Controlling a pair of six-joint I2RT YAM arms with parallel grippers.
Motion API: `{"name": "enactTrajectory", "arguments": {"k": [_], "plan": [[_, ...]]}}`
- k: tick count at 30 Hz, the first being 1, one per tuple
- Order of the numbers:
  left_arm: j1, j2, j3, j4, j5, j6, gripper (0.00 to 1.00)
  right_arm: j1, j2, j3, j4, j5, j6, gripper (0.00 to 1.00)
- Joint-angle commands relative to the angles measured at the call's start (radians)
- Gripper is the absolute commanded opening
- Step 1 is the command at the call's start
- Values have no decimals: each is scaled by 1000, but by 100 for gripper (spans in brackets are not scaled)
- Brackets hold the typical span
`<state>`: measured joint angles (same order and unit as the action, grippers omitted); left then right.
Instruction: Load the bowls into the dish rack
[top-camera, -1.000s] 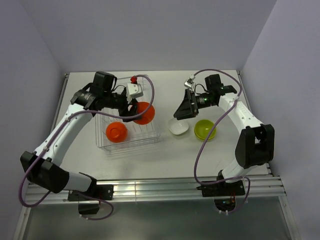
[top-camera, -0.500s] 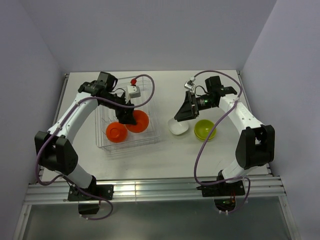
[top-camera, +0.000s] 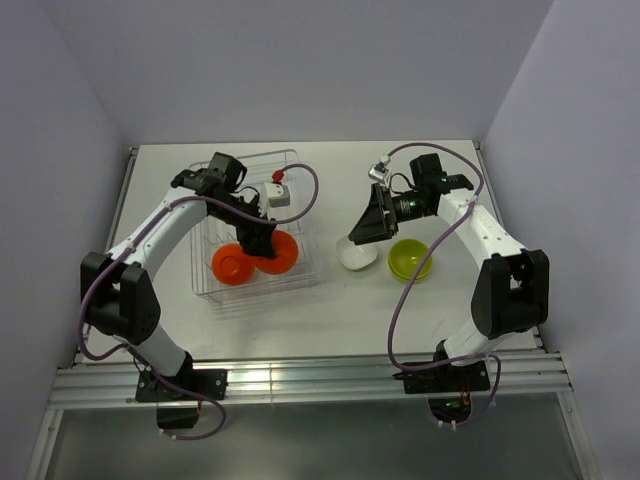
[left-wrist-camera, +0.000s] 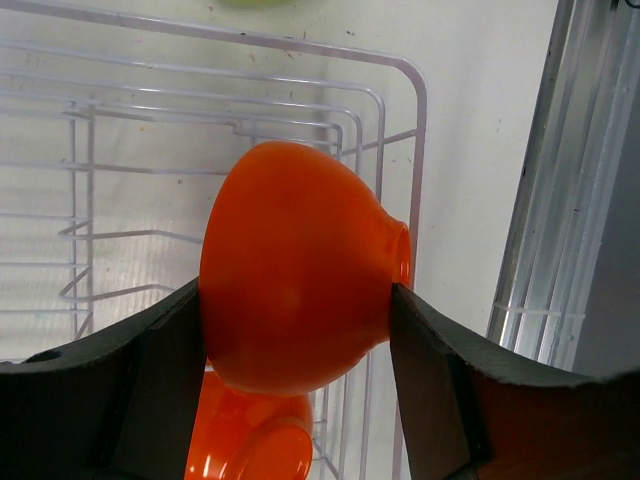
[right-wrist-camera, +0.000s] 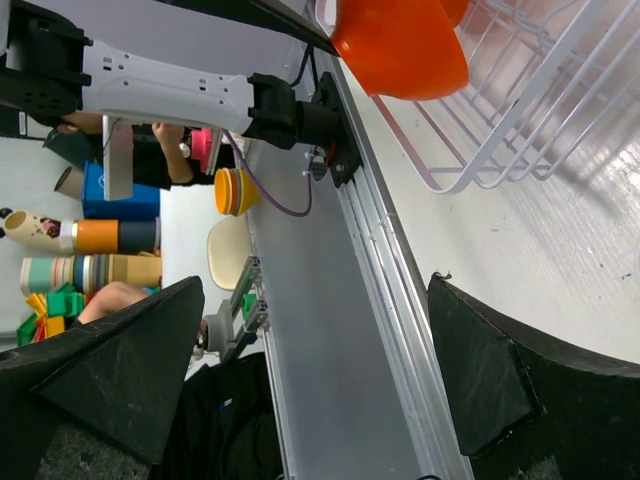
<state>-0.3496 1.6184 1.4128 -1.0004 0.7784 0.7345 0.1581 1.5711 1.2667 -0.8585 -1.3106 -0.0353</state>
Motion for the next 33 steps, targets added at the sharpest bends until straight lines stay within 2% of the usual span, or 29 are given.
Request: {"name": "enactTrajectory", "arguments": {"k": [1, 13, 23, 33], "plan": [[-22, 17, 3, 23, 2, 14, 1, -8, -40, -6, 1, -26, -14, 100], [-45, 87, 6, 63, -39, -12, 1, -8, -51, -16, 7, -32, -6, 100], [-65, 120, 2, 57, -59, 5, 6, -8, -57, -27, 13, -35, -6, 100], [-83, 121, -11, 72, -97, 5, 27, -8, -54, -27, 7, -30, -11, 100]]}}
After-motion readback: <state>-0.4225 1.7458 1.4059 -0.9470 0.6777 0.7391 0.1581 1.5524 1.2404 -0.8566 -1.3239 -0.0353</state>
